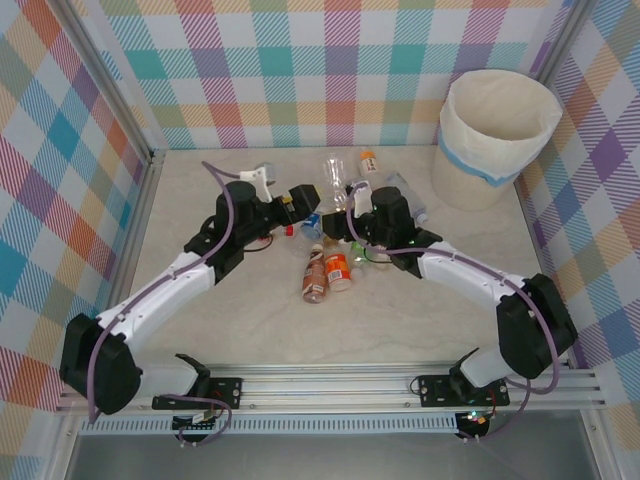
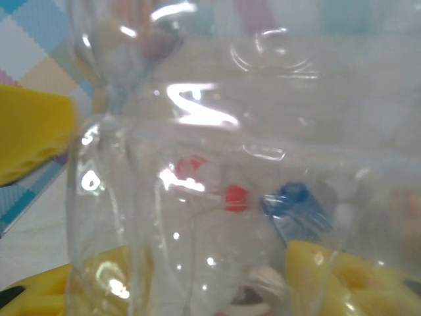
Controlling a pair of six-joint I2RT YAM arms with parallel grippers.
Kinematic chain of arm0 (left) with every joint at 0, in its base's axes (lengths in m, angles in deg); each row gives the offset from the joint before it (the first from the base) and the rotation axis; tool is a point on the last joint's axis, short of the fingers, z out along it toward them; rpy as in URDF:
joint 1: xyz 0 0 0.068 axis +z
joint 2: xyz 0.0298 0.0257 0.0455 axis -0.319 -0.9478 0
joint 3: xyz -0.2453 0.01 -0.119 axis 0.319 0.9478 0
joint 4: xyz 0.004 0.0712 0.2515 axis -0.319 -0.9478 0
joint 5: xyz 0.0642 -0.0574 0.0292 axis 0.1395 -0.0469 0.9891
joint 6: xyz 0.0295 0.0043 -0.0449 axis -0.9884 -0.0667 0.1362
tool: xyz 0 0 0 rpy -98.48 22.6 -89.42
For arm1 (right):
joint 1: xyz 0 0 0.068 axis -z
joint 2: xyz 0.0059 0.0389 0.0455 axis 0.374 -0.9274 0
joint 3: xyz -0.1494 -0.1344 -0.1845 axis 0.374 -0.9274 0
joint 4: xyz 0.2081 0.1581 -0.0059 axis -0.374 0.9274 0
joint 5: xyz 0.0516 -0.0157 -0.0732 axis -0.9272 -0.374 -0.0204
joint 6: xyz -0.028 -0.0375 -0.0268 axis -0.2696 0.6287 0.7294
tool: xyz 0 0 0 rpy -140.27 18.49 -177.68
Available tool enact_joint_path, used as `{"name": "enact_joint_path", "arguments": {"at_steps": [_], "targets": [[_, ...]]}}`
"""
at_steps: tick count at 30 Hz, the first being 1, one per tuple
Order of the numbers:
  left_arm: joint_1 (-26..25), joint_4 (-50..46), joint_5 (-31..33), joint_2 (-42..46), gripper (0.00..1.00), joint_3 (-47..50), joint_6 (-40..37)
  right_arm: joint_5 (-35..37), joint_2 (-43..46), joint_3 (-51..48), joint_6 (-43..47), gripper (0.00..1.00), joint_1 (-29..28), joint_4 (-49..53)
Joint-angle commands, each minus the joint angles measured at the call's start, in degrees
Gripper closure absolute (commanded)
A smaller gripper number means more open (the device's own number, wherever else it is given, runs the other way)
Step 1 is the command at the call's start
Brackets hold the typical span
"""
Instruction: Put the plastic bottles in the bin
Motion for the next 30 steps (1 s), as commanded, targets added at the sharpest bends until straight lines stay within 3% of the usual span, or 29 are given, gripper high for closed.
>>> {"name": "enact_joint_path", "arguments": {"at_steps": [1, 5, 9, 15, 19, 25, 30], "targets": [[1.0, -8.1, 14.3, 4.6, 0.00, 2.0, -0.5, 6.3, 3.1, 3.2, 2.5, 0.44, 2.0, 5.9], [2.8, -16.0, 24.6, 8.4, 0.00, 4.1, 1.2, 7.7, 5.7, 5.6, 6.6, 0.44, 4.9, 9.2], [4.2, -17.3, 28.4, 12.3, 0.00, 8.1, 1.7, 9.3, 7.6, 9.1, 11.2, 0.44, 8.7, 12.1], [5.5, -17.3, 29.3, 14.0, 0.00, 11.4, 4.1, 9.5, 8.3, 14.6, 14.2, 0.43, 17.0, 13.6], [5.8, -17.2, 29.3, 13.3, 0.00, 11.9, 5.0, 14.6, 5.4, 22.5, 14.6, 0.43, 22.8, 16.8], [6.1, -17.0, 28.2, 11.8, 0.00, 11.6, 5.9, 25.3, 0.4, 30.0, 18.1, 0.43, 28.2, 11.7], [6.1, -17.2, 27.5, 11.8, 0.00, 11.6, 6.1, 26.8, -5.0, 37.1, 15.3, 0.42, 32.7, 9.3]]}}
